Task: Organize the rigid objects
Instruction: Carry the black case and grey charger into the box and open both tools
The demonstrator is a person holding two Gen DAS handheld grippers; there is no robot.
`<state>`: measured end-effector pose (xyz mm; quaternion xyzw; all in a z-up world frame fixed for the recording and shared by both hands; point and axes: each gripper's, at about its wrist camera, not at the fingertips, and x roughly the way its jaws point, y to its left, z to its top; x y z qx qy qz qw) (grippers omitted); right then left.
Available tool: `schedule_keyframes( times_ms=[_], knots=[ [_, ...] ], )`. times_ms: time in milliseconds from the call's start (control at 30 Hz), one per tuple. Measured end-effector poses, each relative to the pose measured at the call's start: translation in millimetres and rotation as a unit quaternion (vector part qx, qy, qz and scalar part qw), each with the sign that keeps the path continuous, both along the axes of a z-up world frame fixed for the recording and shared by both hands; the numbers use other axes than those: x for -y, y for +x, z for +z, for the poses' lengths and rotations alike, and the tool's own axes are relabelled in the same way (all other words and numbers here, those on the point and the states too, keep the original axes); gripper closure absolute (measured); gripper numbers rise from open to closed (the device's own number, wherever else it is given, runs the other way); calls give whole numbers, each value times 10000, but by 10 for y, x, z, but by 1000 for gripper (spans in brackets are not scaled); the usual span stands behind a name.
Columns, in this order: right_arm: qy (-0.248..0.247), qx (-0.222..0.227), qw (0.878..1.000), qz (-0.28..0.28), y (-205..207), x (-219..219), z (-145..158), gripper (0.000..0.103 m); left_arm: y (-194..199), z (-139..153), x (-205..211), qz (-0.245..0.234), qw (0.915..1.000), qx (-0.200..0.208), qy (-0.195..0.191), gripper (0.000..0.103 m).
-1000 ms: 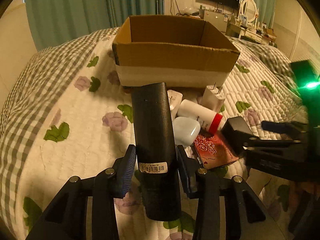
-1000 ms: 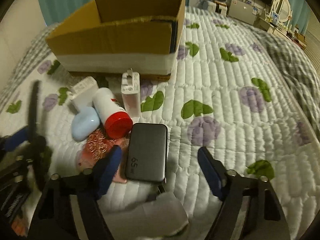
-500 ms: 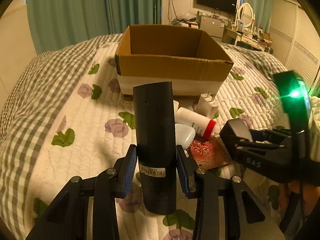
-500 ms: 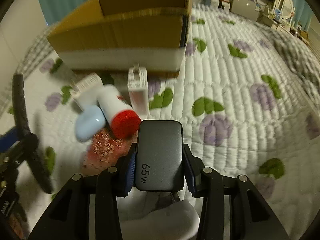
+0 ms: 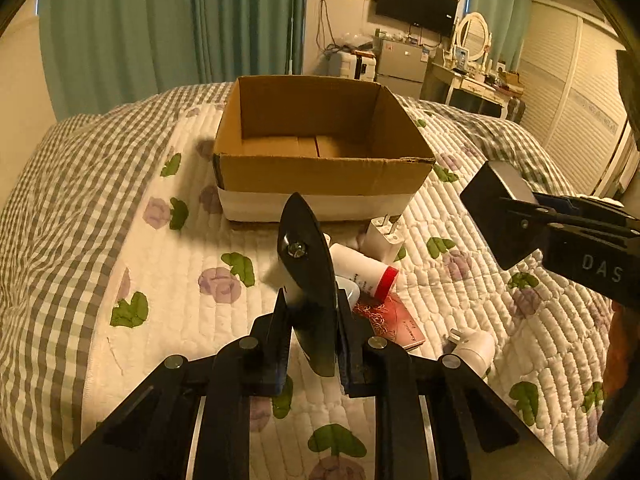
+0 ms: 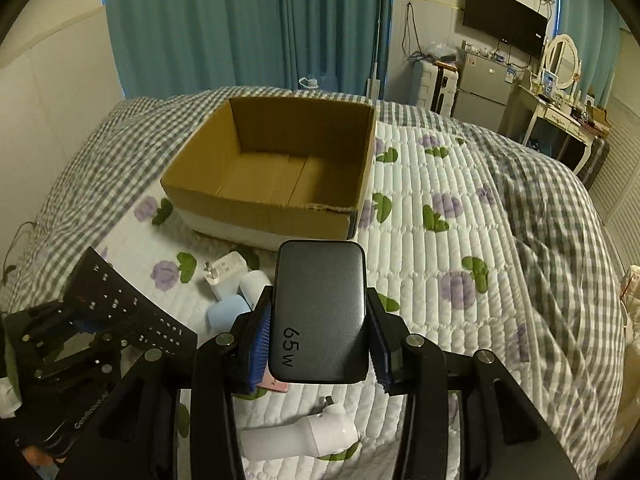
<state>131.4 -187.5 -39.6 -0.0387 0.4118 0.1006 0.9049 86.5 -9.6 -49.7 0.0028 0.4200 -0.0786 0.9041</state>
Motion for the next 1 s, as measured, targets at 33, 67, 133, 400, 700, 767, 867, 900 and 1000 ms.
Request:
schedule_keyframes(
  times_ms=[33,67,133,400,700,767,867,900,1000],
  knots=[
    [11,10,10000,12,-4,13,24,61,-5,22,4,-11,10000,25,9,83],
    [41,-2,10000,41,8,16,48,61,5,66,10,-34,10000,57,18,83],
    [98,6,9999,99,53,25,86,61,43,185,17,-93,9999,125,-34,83],
    [171,362,9988,294,467,-29,497,61,470,841,65,-348,9973,627,148,83],
    [113,569,9973,445,1146,-171,682,61,1405,808,163,-520,9972,330,420,83],
    [121,509,9976,461,1289,-185,594,61,1570,746,126,-498,9982,221,241,84],
    [113,369,9981,473,1451,-208,418,61,1785,674,114,-511,9986,104,135,84],
    [105,341,9982,490,1490,-219,368,61,1843,643,123,-510,9985,82,166,84],
    [115,246,9982,542,1578,-213,211,62,1983,517,182,-462,9979,28,443,83]
  ],
)
